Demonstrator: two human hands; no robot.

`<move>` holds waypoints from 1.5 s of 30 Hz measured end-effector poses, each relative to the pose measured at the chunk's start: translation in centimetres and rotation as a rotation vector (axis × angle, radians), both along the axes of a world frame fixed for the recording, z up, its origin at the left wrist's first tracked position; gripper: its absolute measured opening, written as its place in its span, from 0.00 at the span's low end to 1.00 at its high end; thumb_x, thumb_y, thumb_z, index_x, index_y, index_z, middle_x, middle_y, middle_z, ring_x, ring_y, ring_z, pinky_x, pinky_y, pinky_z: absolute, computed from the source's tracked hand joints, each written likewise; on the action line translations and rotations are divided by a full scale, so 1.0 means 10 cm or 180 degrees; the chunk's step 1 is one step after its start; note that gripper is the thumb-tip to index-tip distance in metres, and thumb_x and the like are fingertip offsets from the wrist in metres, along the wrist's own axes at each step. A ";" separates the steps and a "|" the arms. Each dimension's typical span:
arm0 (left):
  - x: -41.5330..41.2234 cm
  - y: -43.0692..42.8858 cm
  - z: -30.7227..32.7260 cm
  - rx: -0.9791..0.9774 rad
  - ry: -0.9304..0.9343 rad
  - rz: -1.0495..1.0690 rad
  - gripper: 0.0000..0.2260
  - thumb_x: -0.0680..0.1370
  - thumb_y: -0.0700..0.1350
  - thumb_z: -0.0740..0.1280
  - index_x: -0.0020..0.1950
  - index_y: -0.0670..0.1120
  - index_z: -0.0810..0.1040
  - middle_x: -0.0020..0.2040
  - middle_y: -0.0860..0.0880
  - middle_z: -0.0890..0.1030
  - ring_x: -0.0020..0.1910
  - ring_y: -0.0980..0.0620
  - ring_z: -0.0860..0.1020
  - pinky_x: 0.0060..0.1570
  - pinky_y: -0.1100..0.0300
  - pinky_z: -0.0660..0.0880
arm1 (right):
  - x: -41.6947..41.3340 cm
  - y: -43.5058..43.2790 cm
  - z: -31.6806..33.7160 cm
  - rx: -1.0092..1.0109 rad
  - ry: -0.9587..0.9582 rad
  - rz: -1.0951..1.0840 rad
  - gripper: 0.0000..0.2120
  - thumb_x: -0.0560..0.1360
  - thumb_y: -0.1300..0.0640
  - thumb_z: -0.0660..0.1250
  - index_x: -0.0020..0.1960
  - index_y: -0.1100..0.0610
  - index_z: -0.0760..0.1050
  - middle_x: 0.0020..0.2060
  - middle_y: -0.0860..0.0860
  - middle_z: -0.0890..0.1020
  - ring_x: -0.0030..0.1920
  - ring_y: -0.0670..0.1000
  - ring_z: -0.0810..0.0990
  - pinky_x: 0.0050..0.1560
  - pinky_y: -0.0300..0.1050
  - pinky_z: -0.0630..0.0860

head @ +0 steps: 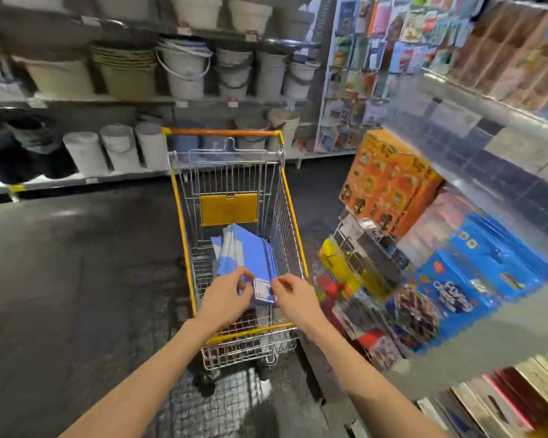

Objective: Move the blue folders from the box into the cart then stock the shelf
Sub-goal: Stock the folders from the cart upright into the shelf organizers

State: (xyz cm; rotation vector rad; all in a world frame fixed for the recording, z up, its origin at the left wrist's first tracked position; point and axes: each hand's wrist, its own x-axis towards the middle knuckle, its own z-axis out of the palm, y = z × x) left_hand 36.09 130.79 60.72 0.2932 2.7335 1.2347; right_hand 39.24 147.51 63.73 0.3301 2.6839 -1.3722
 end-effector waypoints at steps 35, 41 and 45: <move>-3.08 0.30 -2.43 -0.0067 -0.2342 0.0652 0.28 0.84 0.53 0.62 0.81 0.47 0.58 0.82 0.47 0.55 0.81 0.47 0.53 0.79 0.48 0.53 | -3.46 0.19 -2.54 -0.0120 -0.1968 -0.0374 0.19 0.82 0.50 0.58 0.43 0.64 0.75 0.39 0.61 0.81 0.40 0.57 0.78 0.51 0.61 0.79; -3.13 0.42 -2.82 -0.0214 -0.2484 0.0867 0.35 0.82 0.58 0.61 0.83 0.45 0.49 0.83 0.47 0.48 0.82 0.47 0.51 0.80 0.50 0.51 | -3.49 0.21 -2.91 -0.0110 -0.2161 -0.0347 0.21 0.84 0.50 0.55 0.46 0.66 0.76 0.37 0.57 0.80 0.37 0.53 0.77 0.43 0.47 0.75; -3.16 0.49 -2.92 0.0411 -0.2821 0.1587 0.42 0.76 0.66 0.62 0.83 0.55 0.45 0.82 0.47 0.56 0.78 0.39 0.62 0.73 0.40 0.65 | -3.49 0.21 -3.13 -0.0231 -0.2254 -0.0476 0.23 0.82 0.44 0.56 0.52 0.63 0.78 0.38 0.56 0.81 0.43 0.59 0.81 0.52 0.57 0.80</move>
